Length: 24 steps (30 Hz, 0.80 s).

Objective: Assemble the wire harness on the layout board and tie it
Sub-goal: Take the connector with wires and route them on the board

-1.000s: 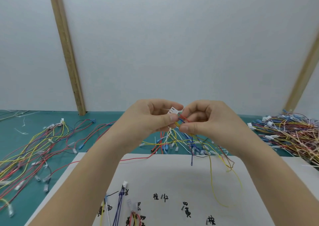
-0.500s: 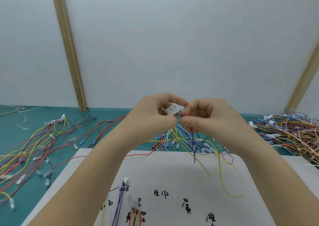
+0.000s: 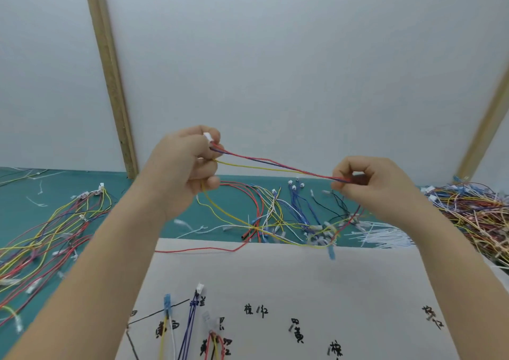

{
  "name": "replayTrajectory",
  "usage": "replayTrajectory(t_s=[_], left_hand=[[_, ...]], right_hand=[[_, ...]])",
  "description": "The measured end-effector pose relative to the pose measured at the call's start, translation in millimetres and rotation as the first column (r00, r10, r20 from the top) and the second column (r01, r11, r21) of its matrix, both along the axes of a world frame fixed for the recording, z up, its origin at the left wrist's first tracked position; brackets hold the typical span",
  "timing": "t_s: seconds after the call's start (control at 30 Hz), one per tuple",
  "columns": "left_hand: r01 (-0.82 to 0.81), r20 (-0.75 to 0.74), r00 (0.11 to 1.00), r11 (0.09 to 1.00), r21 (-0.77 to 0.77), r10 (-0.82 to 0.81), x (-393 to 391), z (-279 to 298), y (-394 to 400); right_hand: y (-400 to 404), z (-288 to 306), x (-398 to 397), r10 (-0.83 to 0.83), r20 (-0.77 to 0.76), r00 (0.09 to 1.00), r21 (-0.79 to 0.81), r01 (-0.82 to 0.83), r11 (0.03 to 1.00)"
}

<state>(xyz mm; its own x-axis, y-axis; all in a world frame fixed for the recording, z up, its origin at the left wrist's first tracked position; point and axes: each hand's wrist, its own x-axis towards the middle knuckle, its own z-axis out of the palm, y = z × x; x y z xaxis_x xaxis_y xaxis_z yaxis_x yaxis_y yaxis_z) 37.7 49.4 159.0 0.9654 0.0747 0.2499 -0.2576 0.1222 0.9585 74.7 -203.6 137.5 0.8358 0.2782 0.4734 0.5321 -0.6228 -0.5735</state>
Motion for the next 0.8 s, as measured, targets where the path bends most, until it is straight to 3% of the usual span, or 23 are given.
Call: replayTrajectory(t_s=[0.1,0.17,0.23,0.33,0.4,0.47,0.53,0.6,0.63,0.67,0.7,0.73,0.8], left_hand=[[-0.026,0.006,1.000,0.998,0.050,0.025,0,0,-4],[-0.017,0.006,1.000,1.000,0.026,0.016,0,2,-3],[0.003,-0.006,1.000,1.000,-0.029,-0.003,-1,4,0],[0.011,-0.035,0.999,0.989,-0.146,-0.016,0,5,10],[0.002,-0.061,0.998,0.988,-0.156,-0.011,1,6,19],[-0.003,-0.084,0.996,0.995,-0.104,-0.006,1,5,24],[0.009,-0.082,0.997,0.999,-0.039,-0.012,0,5,23],[0.018,-0.065,0.998,1.000,0.010,-0.017,-2,7,24],[0.011,-0.056,0.998,1.000,0.015,-0.010,-3,9,26],[0.003,-0.048,0.999,1.000,0.008,-0.002,-3,10,28],[-0.004,-0.041,0.999,1.000,0.004,0.004,-4,12,31],[-0.013,-0.035,0.999,1.000,0.011,0.014,-5,12,34],[-0.048,-0.033,0.998,0.998,0.033,0.049,-3,11,39]], right_hand=[[-11,1,4,-0.183,0.326,0.927,-0.099,0.226,0.969],[-16,2,3,-0.269,0.459,0.847,-0.038,0.321,0.946],[-18,5,2,-0.250,0.384,0.889,0.066,0.244,0.968],[-17,9,-6,-0.022,0.012,1.000,0.222,0.018,0.975],[-22,11,-8,-0.007,-0.004,1.000,0.181,0.008,0.983],[-25,14,-6,-0.146,0.224,0.964,0.128,0.120,0.984],[-24,15,-5,-0.288,0.514,0.808,0.108,0.272,0.956],[-29,11,-1,-0.380,0.682,0.625,0.124,0.413,0.902],[-33,7,2,-0.418,0.673,0.610,0.166,0.426,0.889],[-38,7,5,-0.449,0.570,0.688,0.239,0.384,0.892],[-39,9,6,-0.427,0.379,0.821,0.351,0.300,0.887],[-37,9,7,-0.314,0.146,0.938,0.456,0.218,0.863],[-38,6,9,-0.057,-0.189,0.980,0.561,0.155,0.813]])
